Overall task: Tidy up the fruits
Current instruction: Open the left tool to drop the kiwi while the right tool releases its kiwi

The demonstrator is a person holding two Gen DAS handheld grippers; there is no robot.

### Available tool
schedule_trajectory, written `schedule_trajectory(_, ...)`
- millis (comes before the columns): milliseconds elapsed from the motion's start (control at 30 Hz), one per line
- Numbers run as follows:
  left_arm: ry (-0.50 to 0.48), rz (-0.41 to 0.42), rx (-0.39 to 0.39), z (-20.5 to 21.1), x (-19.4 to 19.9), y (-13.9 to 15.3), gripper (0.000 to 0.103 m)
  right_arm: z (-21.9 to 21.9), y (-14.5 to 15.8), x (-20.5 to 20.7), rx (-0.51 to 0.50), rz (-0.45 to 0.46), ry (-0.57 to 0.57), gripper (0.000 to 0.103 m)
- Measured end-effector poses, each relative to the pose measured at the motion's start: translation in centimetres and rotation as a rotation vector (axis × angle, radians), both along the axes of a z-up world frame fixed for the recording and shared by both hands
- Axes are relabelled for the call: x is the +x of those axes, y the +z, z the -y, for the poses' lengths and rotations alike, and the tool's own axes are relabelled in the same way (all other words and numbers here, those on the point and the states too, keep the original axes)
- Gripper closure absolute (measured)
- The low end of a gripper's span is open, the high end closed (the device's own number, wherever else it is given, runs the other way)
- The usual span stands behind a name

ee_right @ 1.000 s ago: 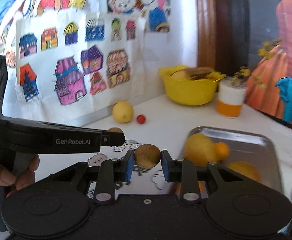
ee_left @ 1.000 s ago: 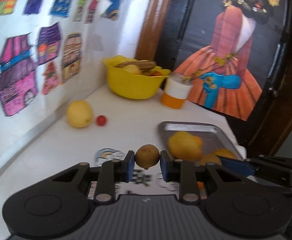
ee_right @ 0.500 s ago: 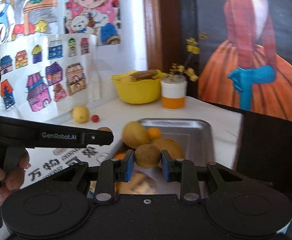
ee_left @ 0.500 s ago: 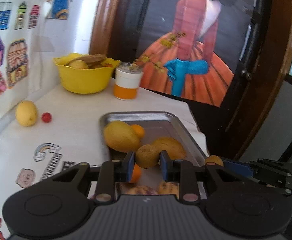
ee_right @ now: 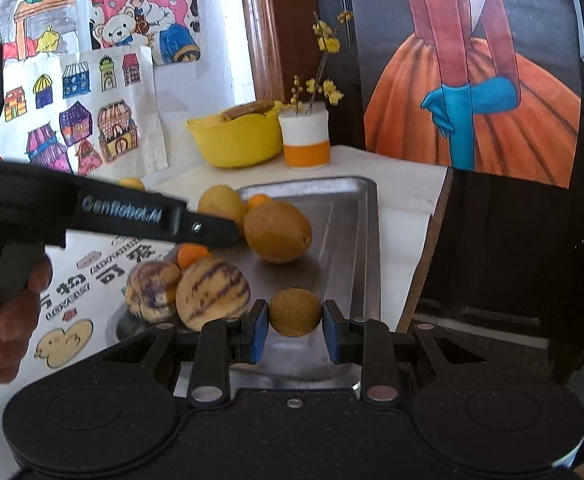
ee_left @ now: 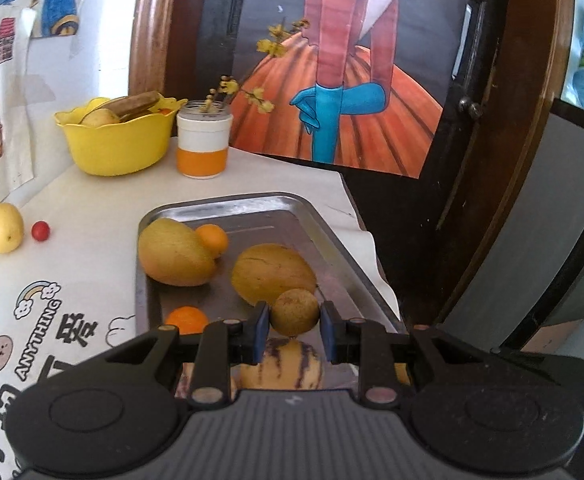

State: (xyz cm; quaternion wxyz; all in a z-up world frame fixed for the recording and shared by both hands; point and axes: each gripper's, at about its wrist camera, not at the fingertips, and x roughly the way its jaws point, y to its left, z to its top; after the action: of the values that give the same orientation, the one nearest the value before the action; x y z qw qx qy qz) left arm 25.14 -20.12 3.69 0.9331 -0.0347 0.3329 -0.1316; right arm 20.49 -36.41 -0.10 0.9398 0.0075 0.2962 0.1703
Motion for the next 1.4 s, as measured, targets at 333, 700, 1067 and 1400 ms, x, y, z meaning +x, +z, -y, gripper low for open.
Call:
schedule_trajectory(333,-0.029,-0.017,0.026,1.9,0.4,-0.7,0.073,0.4,-1.0,-0.2,0.019,-0.008,-0.001,0.072)
schedule_trajectory(700,-0.051,-0.019,0.046,2.9,0.7,-1.2,0.073,0.7,-1.4,-0.1,0.034,-0.016,-0.011,0.072)
schedule_trajectory(1067,-0.062,-0.022,0.036,2.9,0.7,-1.3,0.067,0.8,-1.5,0.0,0.039,-0.015,-0.014,0.071)
schedule_trajectory(1400,-0.060,0.035,-0.063,1.5,-1.1,-0.3,0.025,0.5,-0.8,-1.0,0.026,0.044,-0.025,0.042)
